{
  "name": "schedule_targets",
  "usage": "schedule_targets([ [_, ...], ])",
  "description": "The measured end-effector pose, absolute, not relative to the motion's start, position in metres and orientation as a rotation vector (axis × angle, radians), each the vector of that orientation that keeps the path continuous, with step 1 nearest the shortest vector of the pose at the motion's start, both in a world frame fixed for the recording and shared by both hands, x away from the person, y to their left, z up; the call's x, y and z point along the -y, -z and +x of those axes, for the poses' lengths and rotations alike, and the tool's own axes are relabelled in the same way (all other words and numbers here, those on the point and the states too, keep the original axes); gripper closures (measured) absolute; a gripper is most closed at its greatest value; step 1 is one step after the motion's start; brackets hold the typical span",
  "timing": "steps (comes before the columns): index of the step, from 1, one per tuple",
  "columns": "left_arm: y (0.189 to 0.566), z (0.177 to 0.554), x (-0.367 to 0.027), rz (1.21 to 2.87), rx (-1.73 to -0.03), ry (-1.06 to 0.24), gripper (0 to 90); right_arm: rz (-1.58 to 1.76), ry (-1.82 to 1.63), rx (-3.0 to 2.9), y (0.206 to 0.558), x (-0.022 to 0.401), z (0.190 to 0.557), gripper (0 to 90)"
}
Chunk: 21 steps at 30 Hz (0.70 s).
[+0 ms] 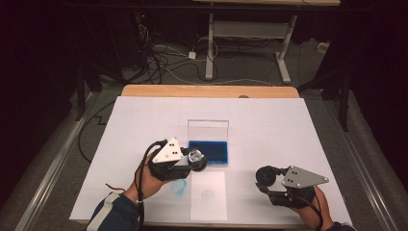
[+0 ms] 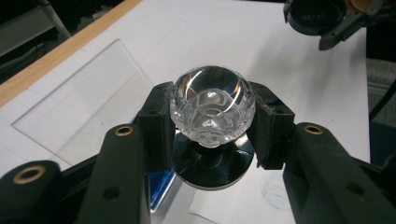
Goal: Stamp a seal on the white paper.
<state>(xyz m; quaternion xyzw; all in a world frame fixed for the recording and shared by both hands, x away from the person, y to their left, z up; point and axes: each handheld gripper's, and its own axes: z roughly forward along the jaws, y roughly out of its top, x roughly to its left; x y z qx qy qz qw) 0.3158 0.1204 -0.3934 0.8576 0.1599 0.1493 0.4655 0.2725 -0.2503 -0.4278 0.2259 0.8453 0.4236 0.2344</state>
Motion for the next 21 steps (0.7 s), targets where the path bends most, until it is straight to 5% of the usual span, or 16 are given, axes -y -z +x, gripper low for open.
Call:
schedule_targets([
  [21, 0.433, 0.297, -0.094, 2.187, -0.302, -0.268, 54.1, 0.611, -1.152, -2.327, 0.428, 0.248, 0.271, 38.6],
])
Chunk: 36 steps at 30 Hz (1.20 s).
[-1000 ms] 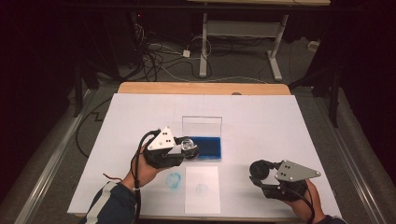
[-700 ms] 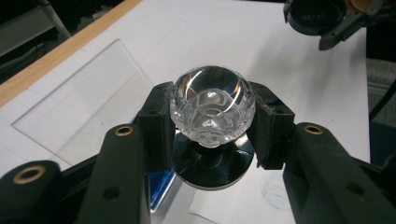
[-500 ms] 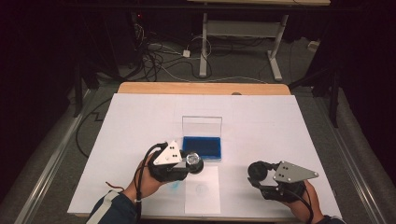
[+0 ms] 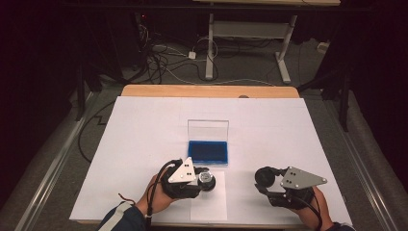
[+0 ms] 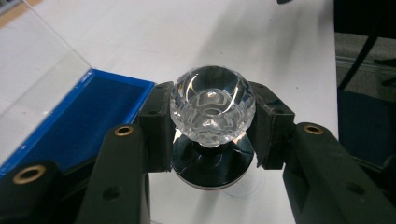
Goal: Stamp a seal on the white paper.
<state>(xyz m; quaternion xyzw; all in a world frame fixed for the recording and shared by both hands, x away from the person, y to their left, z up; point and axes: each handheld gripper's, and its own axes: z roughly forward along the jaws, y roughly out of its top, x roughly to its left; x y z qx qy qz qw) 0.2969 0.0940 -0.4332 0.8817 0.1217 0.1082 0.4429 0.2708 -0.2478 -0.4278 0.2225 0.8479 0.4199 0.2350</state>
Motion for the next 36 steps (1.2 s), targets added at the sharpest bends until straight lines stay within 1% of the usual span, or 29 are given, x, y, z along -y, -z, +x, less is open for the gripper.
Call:
schedule_targets([
  [11, 0.449, 0.3, -0.086, 2.225, -0.291, -0.249, 54.1, 0.621, -1.142, -2.323, 0.429, 0.249, 0.271, 38.6],
  [18, 0.454, 0.301, -0.084, 2.251, -0.283, -0.218, 54.1, 0.623, -1.135, -2.332, 0.43, 0.248, 0.27, 38.6],
  [26, 0.46, 0.302, -0.081, 2.29, -0.281, -0.211, 54.1, 0.621, -1.135, -2.334, 0.43, 0.248, 0.271, 38.6],
  [36, 0.462, 0.303, -0.083, 2.28, -0.29, -0.192, 54.2, 0.618, -1.133, -2.335, 0.43, 0.247, 0.271, 38.6],
])
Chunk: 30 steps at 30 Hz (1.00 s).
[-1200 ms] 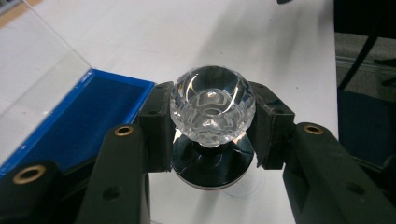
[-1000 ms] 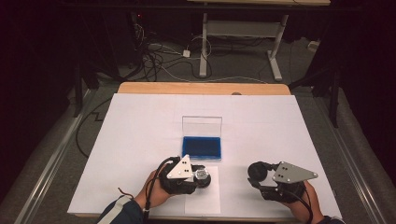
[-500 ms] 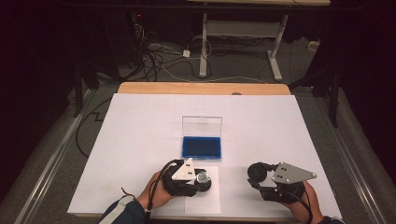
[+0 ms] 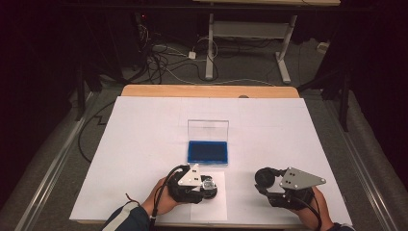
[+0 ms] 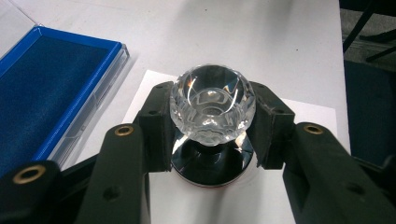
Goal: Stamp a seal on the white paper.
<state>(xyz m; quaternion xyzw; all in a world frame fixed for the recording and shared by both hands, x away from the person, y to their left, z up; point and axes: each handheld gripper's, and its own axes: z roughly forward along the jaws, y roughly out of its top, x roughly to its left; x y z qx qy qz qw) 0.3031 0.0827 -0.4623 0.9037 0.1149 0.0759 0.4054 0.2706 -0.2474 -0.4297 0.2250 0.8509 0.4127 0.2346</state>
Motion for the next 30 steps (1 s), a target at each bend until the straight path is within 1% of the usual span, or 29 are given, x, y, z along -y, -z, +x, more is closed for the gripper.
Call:
schedule_targets([
  [12, 0.4637, 0.3054, -0.0831, 2.268, -0.31, -0.156, 54.3, 0.615, -1.131, -2.336, 0.4296, 0.247, 0.2704, 38.5],
  [24, 0.4626, 0.3028, -0.0814, 2.286, -0.298, -0.183, 54.3, 0.616, -1.13, -2.338, 0.4298, 0.2464, 0.271, 38.6],
  [30, 0.4635, 0.3047, -0.0824, 2.277, -0.305, -0.162, 54.3, 0.615, -1.136, -2.337, 0.4296, 0.2464, 0.271, 38.6],
])
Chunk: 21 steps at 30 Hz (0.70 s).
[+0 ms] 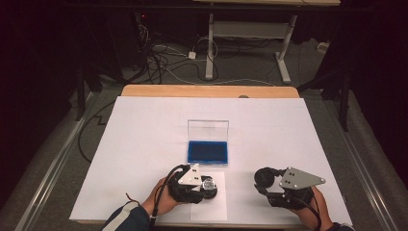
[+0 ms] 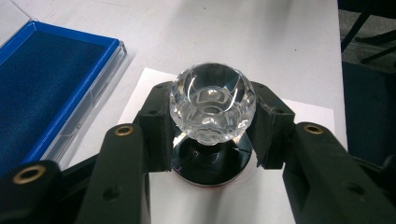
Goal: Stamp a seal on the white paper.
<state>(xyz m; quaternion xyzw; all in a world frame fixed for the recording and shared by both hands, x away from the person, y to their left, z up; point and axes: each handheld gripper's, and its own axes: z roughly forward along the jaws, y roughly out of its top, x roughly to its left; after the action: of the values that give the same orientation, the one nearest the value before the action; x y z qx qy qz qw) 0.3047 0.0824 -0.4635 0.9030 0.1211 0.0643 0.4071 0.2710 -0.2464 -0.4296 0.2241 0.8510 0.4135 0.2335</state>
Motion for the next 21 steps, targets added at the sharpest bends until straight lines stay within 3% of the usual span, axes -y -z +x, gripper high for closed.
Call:
schedule_targets([
  [21, 0.4624, 0.3052, -0.0825, 2.274, -0.314, -0.154, 54.2, 0.614, -1.139, -2.33, 0.4285, 0.2476, 0.2706, 38.5],
])
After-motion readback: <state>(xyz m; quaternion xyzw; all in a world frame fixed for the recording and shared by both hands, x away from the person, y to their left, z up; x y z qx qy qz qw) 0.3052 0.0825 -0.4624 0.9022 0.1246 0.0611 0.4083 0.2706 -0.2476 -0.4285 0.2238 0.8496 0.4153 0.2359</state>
